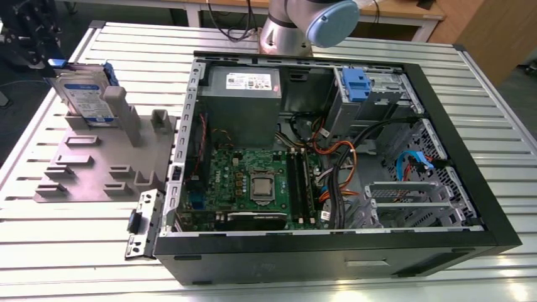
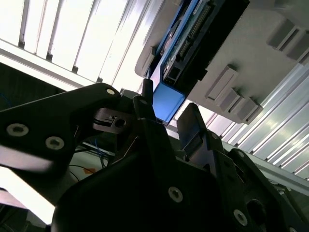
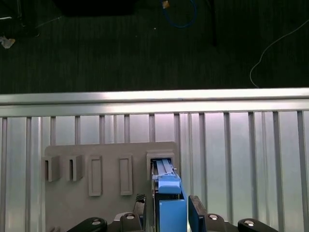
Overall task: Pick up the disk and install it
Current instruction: 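Pick up the disk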
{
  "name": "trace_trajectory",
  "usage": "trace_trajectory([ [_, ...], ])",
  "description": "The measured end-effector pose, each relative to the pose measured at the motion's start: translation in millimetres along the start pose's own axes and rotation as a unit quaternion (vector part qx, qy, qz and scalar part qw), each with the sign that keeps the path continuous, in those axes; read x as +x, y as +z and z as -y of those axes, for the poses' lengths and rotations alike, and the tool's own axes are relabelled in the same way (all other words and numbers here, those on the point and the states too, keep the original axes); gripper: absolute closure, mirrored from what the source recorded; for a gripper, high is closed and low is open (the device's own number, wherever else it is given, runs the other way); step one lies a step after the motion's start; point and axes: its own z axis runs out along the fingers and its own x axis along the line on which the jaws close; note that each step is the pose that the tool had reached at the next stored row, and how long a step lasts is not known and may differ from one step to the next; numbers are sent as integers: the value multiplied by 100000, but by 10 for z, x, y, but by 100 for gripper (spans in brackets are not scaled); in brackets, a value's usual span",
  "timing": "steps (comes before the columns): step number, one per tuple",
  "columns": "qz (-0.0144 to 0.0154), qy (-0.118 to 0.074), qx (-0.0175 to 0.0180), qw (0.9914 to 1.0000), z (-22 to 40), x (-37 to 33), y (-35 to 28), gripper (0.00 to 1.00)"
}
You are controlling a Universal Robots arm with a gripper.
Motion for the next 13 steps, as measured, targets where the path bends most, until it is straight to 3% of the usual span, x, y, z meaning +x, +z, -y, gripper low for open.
trace_trajectory([
  [7, 39, -175, 378, 99999, 3, 1, 95, 53],
  [13, 76, -191, 417, 99999, 2, 1, 106, 53],
])
